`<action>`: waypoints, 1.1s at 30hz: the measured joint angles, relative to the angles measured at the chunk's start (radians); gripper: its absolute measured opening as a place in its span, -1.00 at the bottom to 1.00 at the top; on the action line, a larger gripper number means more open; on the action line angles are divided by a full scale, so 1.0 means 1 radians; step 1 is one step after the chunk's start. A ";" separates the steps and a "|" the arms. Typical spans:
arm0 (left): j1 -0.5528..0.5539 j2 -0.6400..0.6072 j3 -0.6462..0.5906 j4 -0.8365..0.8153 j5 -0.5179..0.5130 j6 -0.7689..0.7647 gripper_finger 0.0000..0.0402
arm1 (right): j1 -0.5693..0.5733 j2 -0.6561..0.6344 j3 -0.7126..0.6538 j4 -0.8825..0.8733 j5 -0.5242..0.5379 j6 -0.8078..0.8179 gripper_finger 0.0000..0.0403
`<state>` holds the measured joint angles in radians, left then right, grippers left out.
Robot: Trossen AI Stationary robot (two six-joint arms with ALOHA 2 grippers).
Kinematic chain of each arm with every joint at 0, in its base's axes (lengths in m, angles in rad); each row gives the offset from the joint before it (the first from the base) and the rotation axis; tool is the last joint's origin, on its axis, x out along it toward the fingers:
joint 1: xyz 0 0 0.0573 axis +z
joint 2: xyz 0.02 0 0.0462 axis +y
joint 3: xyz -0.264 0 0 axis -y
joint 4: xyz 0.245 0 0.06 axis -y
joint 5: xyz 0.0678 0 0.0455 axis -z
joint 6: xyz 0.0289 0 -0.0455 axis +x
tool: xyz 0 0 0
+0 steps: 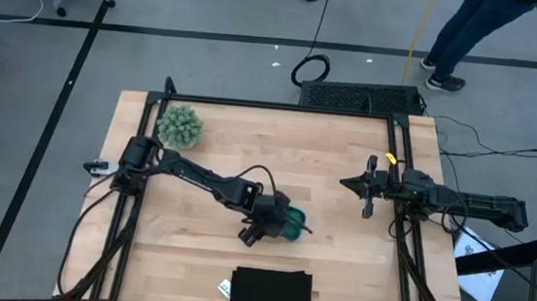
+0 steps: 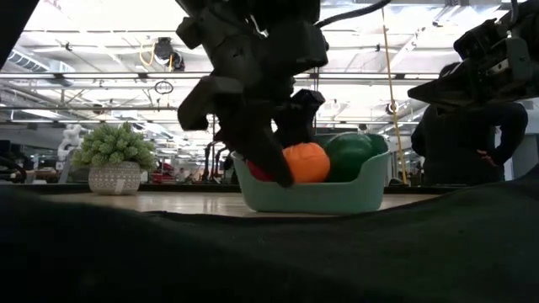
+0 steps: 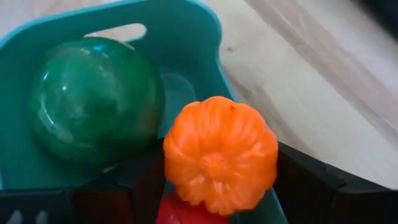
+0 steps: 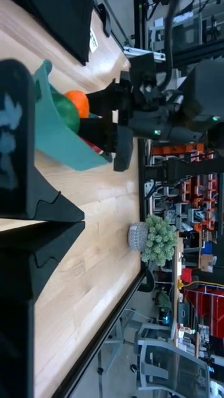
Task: Pick and placing Produce into tupperware
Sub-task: Put the pumpkin into the bin, then adjust the bin
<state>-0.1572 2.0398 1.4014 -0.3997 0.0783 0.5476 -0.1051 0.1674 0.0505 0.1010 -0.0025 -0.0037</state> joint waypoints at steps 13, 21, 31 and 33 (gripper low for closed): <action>-0.001 0.016 0.013 -0.027 -0.022 -0.015 0.27 | 0.000 0.008 0.000 0.008 0.001 -0.012 -1.00; -0.001 0.016 0.014 -0.025 -0.062 -0.002 0.27 | 0.000 0.008 0.000 0.008 0.001 -0.012 -1.00; -0.002 0.016 0.093 -0.085 -0.104 0.035 0.27 | 0.000 0.008 0.000 0.008 0.002 -0.011 -1.00; -0.001 0.016 0.119 -0.110 -0.111 0.047 0.27 | 0.000 0.008 0.000 0.008 0.002 -0.011 -1.00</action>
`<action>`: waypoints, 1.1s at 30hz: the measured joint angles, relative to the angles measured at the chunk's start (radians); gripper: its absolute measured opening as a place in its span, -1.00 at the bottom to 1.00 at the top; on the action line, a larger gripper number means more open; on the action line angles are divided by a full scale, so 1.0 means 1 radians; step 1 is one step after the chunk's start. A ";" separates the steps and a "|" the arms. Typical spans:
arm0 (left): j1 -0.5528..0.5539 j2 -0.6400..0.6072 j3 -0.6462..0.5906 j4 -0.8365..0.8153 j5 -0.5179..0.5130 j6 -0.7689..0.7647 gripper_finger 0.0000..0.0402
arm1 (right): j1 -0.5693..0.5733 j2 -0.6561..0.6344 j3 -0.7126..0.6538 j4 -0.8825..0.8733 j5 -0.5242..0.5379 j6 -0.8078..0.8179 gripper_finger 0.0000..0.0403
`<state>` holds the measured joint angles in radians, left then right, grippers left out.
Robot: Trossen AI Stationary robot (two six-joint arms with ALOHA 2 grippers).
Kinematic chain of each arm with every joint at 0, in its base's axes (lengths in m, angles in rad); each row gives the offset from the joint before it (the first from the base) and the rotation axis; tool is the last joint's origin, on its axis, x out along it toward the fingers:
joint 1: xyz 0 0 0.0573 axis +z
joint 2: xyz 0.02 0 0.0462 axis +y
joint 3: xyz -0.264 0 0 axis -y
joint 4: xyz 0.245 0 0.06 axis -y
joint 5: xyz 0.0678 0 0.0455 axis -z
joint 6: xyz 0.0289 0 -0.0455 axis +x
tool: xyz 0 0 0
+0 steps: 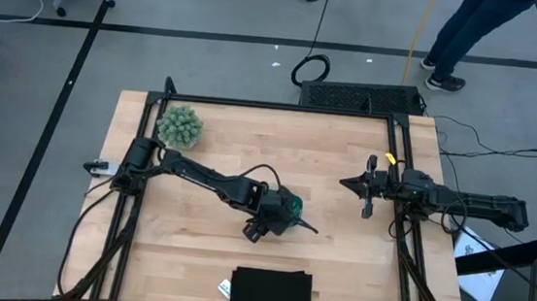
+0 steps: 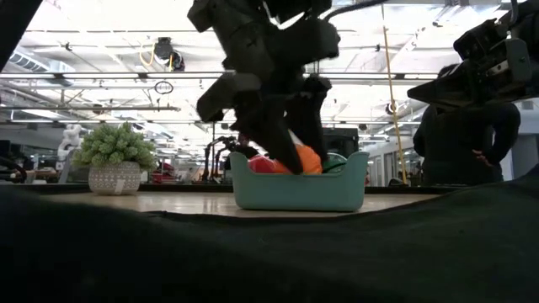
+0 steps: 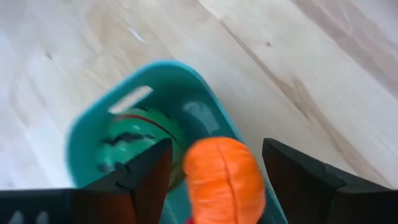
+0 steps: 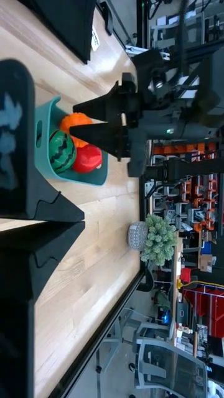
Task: Pick and placing Produce into tupperware
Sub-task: Adjust the bin
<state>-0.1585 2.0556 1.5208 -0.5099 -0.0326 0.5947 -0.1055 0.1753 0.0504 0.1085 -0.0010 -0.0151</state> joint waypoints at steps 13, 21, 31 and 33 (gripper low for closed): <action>-0.002 -0.041 0.030 -0.037 -0.008 0.022 0.27 | 0.000 0.000 0.000 -0.006 0.000 0.000 -1.00; -0.010 -0.182 0.031 -0.086 -0.056 -0.041 0.27 | 0.000 0.007 0.000 -0.008 0.000 0.002 -1.00; 0.013 -0.277 0.027 -0.177 -0.065 -0.099 -0.40 | 0.000 0.009 0.000 -0.002 0.000 0.002 -1.00; 0.022 -0.289 0.026 -0.196 -0.066 -0.113 -0.69 | 0.000 0.010 0.000 0.001 0.000 0.002 -1.00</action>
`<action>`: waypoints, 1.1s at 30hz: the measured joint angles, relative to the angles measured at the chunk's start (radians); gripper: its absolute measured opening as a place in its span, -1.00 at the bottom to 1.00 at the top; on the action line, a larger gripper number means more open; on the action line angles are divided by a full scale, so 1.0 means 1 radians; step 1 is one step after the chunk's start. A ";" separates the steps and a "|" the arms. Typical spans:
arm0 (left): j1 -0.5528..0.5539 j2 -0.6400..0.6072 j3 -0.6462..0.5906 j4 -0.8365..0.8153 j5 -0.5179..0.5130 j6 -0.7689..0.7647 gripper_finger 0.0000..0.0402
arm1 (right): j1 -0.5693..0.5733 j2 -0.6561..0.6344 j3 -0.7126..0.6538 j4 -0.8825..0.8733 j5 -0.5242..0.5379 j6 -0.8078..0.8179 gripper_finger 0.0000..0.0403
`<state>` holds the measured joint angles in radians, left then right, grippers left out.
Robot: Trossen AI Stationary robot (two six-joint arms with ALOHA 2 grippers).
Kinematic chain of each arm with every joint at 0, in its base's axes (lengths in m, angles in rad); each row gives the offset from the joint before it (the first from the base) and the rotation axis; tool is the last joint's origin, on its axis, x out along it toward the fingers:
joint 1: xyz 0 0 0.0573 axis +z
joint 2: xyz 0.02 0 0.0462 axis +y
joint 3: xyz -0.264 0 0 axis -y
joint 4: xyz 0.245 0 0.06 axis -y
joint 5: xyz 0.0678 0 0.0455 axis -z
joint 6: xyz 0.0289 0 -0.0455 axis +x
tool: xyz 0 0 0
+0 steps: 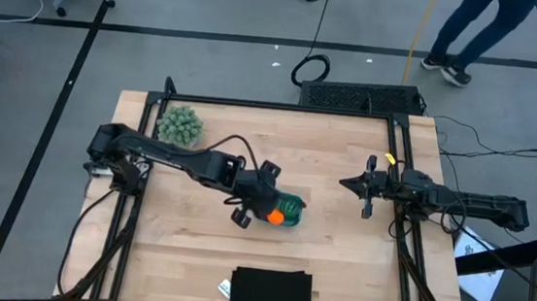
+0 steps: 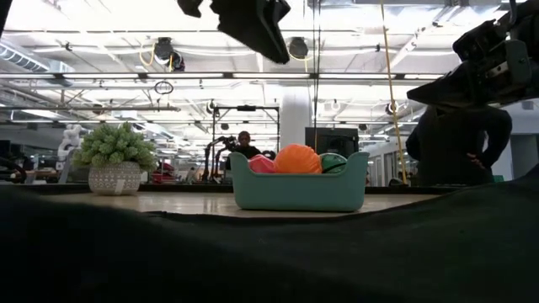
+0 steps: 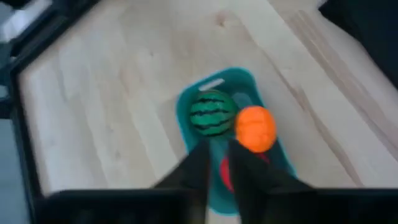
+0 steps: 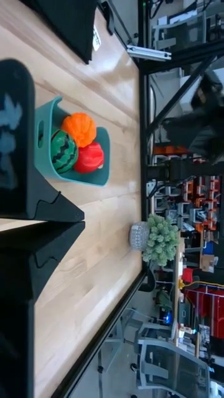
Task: Pick and placing Produce into tupperware
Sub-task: Adjust the bin
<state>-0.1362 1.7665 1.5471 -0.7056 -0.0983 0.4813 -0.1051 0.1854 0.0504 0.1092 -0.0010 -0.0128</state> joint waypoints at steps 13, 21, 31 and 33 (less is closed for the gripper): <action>0.032 -0.210 0.000 -0.067 -0.069 -0.015 -0.99 | 0.000 0.004 0.000 0.078 0.000 0.004 -1.00; 0.061 -0.299 0.000 -0.116 -0.085 0.020 -1.00 | 0.000 0.004 0.000 0.097 0.000 0.004 -1.00; 0.121 -0.316 -0.001 -0.114 -0.032 0.098 -1.00 | 0.000 0.005 0.000 0.096 0.000 0.005 -1.00; 0.125 -0.316 -0.013 -0.101 -0.022 0.109 -1.00 | 0.000 0.005 0.000 0.097 0.000 0.005 -1.00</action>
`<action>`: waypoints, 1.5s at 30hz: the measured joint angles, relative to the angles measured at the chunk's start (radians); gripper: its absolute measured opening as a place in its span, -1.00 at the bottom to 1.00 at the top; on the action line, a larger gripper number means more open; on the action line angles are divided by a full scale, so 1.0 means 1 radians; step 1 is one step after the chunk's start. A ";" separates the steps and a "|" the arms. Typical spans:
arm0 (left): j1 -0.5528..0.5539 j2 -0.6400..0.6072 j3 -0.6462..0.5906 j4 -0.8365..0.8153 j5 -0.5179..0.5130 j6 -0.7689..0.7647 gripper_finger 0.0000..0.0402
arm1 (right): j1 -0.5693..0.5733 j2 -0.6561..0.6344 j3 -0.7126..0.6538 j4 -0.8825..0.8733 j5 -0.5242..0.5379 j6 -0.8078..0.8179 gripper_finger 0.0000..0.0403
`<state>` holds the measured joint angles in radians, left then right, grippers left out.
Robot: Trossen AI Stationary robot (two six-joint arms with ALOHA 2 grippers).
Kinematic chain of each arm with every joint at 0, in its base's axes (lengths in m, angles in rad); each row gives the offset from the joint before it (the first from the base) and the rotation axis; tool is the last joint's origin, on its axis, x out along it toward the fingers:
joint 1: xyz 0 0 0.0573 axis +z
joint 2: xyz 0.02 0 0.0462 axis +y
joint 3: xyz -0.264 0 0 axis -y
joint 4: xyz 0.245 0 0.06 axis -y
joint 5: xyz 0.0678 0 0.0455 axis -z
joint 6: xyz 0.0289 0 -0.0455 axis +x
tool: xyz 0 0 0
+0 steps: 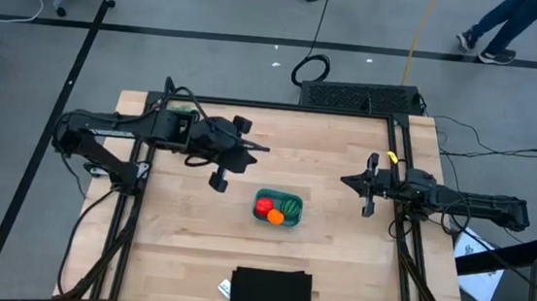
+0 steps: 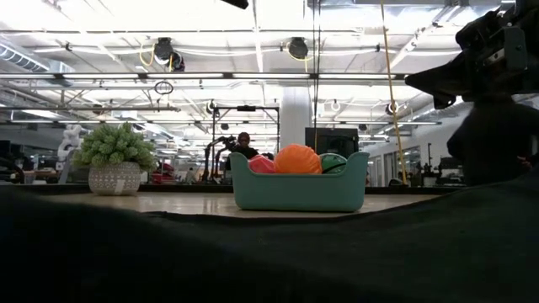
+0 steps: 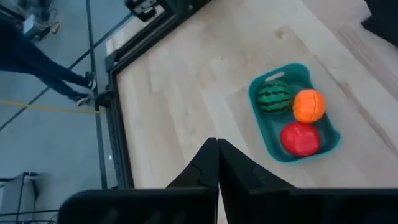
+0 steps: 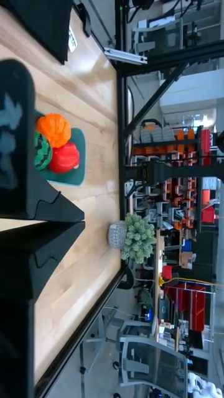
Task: Pick and placing Produce into tupperware
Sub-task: Adjust the bin
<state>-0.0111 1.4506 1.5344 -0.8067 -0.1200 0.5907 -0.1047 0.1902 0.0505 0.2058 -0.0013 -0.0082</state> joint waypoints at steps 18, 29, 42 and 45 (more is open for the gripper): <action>0.129 -0.294 -0.428 0.530 0.336 -0.235 -1.00 | 0.000 0.007 0.000 0.008 -0.002 0.002 -1.00; 0.134 -0.621 -0.925 0.964 0.241 -0.358 -1.00 | 0.000 0.000 0.000 0.015 -0.003 0.031 -1.00; 0.107 -0.583 -1.302 1.345 0.250 -0.492 -1.00 | 0.002 0.028 0.000 0.014 -0.003 0.053 -1.00; 0.087 -0.506 -1.322 1.398 0.246 -0.507 -1.00 | 0.002 0.055 0.000 0.015 -0.003 0.061 -1.00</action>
<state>0.0761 0.9442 0.2127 0.5909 0.1255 0.0841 -0.1028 0.2455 0.0502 0.2203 -0.0044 0.0530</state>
